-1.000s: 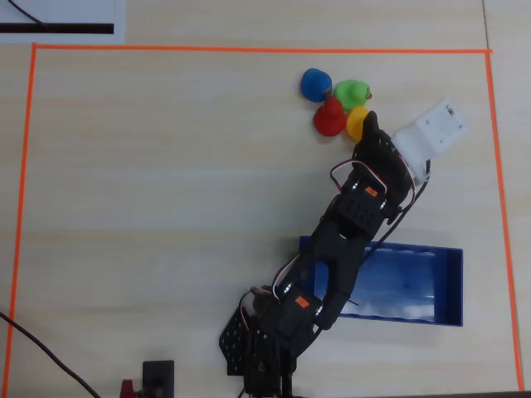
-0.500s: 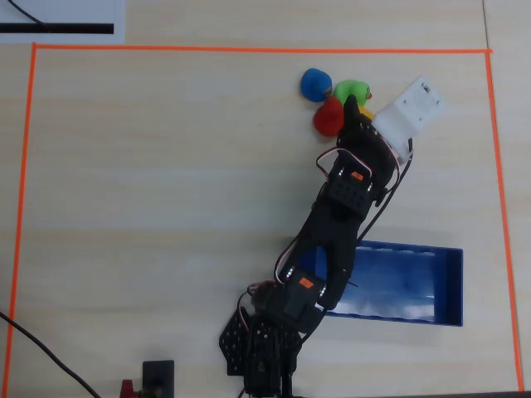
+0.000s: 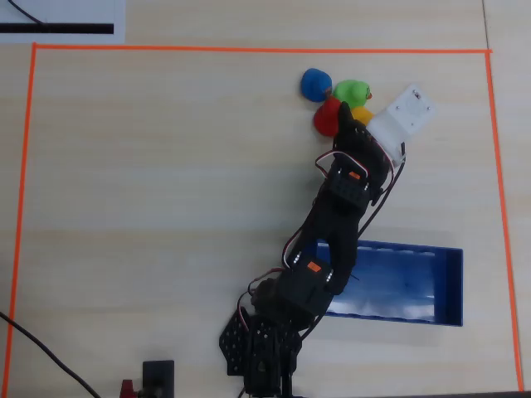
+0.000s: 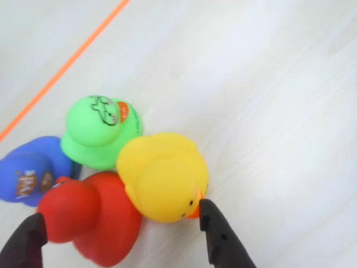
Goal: Grasp yellow duck and put it into box.
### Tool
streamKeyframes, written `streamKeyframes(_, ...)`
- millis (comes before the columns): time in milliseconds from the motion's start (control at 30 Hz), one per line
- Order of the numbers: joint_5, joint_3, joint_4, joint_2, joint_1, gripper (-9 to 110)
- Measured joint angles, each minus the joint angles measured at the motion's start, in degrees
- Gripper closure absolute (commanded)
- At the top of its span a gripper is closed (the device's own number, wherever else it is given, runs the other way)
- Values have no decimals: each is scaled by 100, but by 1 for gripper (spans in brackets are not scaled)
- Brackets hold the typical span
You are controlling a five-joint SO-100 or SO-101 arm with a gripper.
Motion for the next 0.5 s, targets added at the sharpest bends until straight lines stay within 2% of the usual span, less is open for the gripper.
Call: streamKeyframes(500, -9, -686, -105, -1020, -62, 64)
